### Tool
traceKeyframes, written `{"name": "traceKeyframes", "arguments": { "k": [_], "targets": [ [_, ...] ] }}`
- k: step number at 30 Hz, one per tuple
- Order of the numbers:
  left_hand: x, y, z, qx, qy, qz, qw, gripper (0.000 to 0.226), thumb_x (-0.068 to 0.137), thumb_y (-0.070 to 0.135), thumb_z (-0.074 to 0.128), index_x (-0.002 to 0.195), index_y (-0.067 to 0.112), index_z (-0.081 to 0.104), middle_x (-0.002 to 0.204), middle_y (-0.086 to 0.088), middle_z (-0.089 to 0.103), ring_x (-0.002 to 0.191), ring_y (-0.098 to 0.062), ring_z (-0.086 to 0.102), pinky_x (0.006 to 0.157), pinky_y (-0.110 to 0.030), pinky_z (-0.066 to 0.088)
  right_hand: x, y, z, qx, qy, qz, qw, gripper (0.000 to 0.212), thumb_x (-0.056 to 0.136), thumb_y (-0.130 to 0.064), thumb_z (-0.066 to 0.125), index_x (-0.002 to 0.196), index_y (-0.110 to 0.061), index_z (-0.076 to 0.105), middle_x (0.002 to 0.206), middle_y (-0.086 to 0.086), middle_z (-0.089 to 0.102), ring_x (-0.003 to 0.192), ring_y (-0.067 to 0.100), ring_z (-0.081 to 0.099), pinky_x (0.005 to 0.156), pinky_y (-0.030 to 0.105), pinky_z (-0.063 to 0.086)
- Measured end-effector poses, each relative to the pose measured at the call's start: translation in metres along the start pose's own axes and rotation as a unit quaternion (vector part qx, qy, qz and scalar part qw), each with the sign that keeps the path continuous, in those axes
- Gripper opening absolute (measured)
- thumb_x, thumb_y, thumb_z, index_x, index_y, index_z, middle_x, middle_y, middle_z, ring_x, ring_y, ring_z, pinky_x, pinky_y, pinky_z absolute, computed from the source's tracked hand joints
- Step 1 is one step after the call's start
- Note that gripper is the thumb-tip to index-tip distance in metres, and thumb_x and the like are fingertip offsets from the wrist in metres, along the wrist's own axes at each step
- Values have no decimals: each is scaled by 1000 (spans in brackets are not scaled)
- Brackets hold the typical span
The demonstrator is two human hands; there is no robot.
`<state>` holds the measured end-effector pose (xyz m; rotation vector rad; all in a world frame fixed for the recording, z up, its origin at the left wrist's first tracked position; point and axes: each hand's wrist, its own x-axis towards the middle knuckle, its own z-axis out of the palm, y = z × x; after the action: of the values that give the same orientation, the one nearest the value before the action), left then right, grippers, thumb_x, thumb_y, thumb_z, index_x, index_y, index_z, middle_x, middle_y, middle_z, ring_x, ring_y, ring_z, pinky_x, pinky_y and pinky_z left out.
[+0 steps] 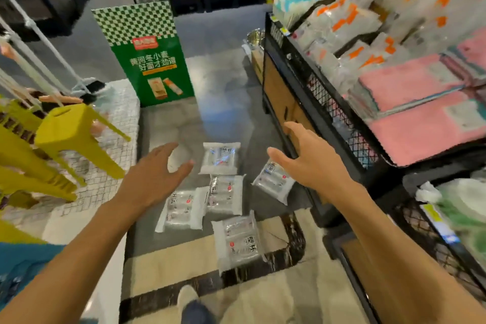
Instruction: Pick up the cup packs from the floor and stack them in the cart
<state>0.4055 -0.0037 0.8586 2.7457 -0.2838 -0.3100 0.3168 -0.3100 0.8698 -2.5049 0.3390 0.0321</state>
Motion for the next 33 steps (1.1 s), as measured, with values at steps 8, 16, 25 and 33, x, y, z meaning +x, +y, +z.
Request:
{"name": "traceKeyframes", "arguments": {
  "k": [8, 16, 25, 33],
  "targets": [
    [142, -20, 0, 37, -64, 194, 978, 73, 90, 68, 51, 145, 21, 54, 149, -4, 55, 135, -27, 50, 111, -41, 35, 18, -34, 71, 25, 130, 187, 973, 83, 97, -71, 55, 163, -28, 31, 162, -1, 45, 144, 27, 47, 111, 45, 46],
    [194, -69, 82, 45, -182, 261, 947, 62, 87, 60, 51, 129, 17, 64, 128, -8, 67, 116, -29, 62, 99, -42, 45, -14, -30, 184, 82, 166, 387, 903, 81, 95, -67, 60, 160, -24, 37, 154, 3, 54, 137, 28, 55, 104, 45, 51],
    [288, -181, 331, 221, -217, 346, 886, 70, 94, 68, 35, 141, 20, 55, 139, -10, 61, 122, -35, 59, 96, -49, 47, -11, 77, 436, 80, 102, 561, 817, 85, 92, -74, 54, 161, -30, 31, 159, 4, 50, 141, 32, 52, 108, 47, 48],
    [349, -303, 628, 324, -252, 391, 824, 95, 83, 76, 12, 143, 15, 53, 138, -17, 60, 125, -39, 56, 100, -53, 45, 25, 243, 710, 102, 71, 605, 786, 81, 95, -71, 56, 159, -29, 32, 152, 7, 54, 137, 35, 52, 103, 46, 47]
  ]
}}
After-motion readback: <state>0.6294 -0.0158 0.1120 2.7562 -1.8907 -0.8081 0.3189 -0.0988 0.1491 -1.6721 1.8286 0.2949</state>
